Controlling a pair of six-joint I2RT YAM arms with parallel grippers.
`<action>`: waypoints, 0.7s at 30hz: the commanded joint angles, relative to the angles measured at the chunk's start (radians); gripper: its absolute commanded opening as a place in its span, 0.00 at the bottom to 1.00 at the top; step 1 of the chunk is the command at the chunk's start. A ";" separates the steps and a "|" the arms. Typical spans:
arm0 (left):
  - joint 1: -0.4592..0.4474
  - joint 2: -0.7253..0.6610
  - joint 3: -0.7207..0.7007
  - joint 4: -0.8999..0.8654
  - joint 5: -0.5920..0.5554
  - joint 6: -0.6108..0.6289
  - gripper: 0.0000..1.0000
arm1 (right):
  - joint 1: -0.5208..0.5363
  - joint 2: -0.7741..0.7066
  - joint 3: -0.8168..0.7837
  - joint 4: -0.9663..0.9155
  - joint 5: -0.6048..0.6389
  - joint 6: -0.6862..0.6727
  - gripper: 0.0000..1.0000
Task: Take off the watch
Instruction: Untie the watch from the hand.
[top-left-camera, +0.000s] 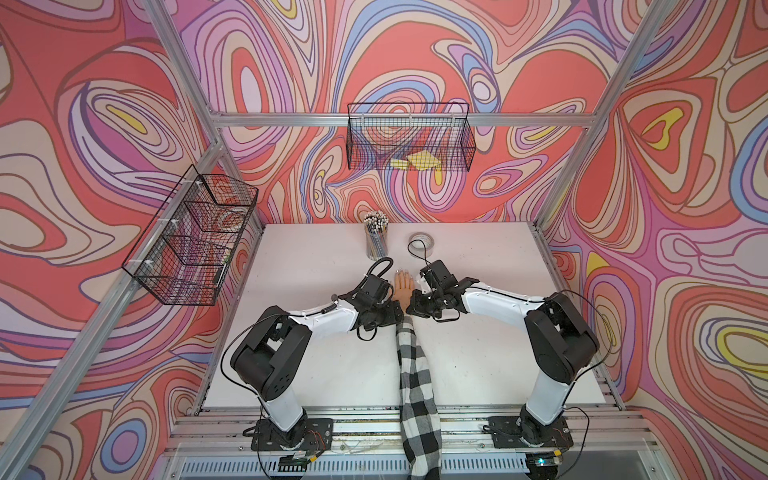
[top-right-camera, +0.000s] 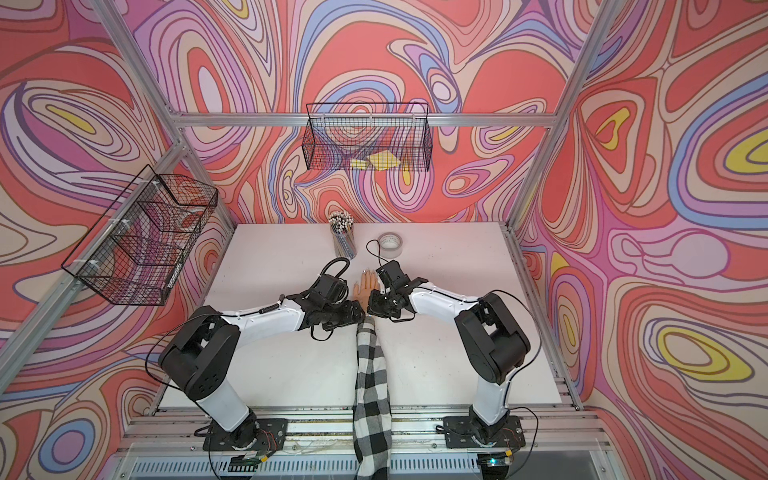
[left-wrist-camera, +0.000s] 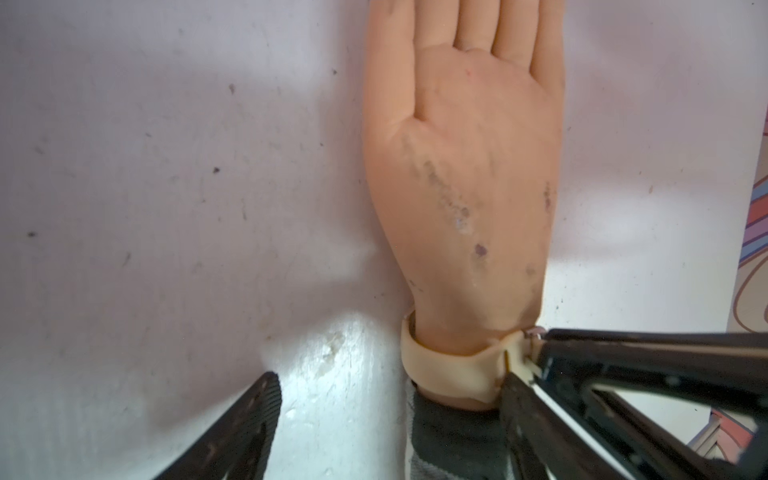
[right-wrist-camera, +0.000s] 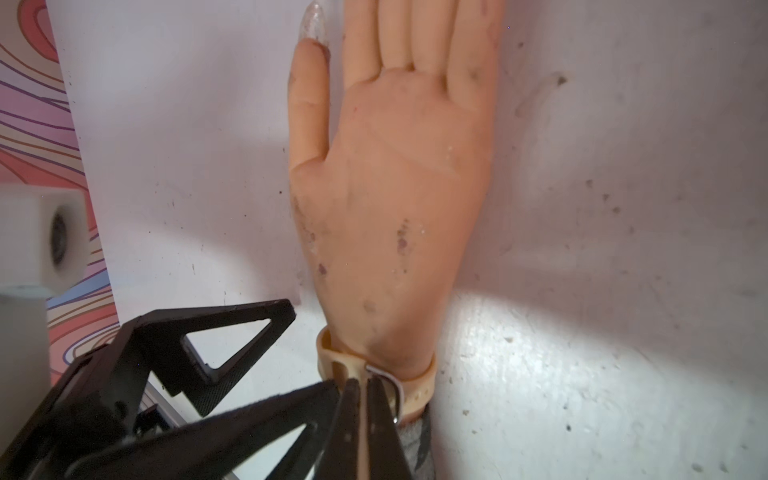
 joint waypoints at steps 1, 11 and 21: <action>0.007 0.011 -0.012 -0.061 -0.024 -0.005 0.84 | 0.013 0.044 0.006 0.003 -0.003 -0.010 0.00; 0.007 -0.007 -0.019 -0.077 -0.041 0.010 0.84 | 0.011 -0.061 -0.031 -0.023 0.036 -0.002 0.00; 0.008 -0.029 -0.009 -0.088 -0.045 0.020 0.84 | 0.006 -0.126 -0.041 -0.083 0.097 -0.024 0.00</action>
